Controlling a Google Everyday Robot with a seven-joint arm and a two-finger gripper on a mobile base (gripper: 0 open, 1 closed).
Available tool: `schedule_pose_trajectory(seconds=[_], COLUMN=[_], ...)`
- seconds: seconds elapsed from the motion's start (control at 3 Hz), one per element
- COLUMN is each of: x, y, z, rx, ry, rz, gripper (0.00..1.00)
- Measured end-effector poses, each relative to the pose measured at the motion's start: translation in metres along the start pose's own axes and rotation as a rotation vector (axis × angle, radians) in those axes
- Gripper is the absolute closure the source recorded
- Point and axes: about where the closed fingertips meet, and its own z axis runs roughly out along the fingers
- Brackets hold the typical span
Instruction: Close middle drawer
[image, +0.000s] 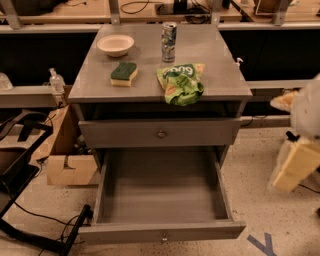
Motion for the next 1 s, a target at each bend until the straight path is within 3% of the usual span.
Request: schedule_pose_trajectory(seconds=[0.33,0.67,1.0], x=[0.034,0.076,0.095], y=[0.037,0.094,0.125], z=[0.038,0.113,0.161], rx=[0.008,0.010,0.026], ry=[-0.072,-0.166,-0.190], rz=[0.030,0.074,0.120], gripper=[0.00,0.02,0.24])
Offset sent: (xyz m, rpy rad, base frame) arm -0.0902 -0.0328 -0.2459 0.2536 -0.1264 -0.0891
